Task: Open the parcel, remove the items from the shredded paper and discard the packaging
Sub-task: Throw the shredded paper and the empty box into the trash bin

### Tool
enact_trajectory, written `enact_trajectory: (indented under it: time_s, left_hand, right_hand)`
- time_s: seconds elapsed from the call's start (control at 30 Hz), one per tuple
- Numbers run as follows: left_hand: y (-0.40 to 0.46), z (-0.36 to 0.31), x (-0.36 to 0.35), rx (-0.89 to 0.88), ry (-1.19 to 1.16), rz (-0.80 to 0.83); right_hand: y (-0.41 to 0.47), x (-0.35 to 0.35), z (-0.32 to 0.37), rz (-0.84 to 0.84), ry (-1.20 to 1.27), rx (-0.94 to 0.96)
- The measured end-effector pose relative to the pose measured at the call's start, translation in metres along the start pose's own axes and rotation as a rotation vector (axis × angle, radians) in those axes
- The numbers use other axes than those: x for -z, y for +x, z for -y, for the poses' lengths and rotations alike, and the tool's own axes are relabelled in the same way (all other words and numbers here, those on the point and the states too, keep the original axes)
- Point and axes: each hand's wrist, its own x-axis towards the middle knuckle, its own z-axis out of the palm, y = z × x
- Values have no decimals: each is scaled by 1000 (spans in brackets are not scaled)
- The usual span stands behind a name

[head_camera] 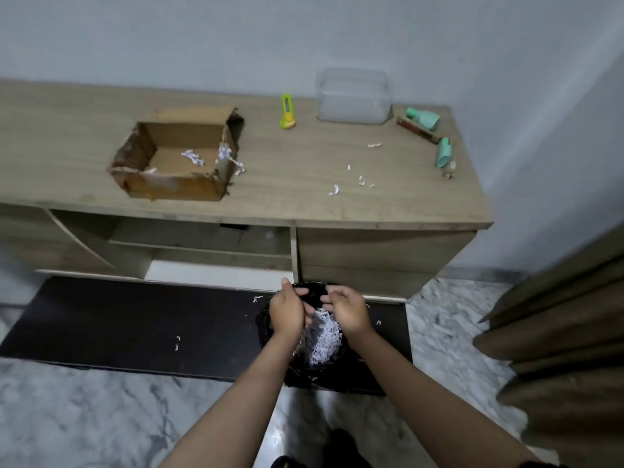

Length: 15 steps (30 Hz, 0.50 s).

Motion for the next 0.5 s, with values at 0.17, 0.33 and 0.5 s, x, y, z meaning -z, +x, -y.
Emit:
enact_trajectory:
  time_s: [0.17, 0.33, 0.5]
  left_hand:
    - [-29, -64, 0, -25, -139, -60]
    - [-46, -107, -3, -84, -186, -65]
    - [-51, -136, -4, -194, -164, -42]
  right_hand:
    - [-64, 6, 43, 245, -27, -53]
    - [-95, 7, 73, 285, 39, -59]
    - [-95, 15, 100, 195, 66, 63]
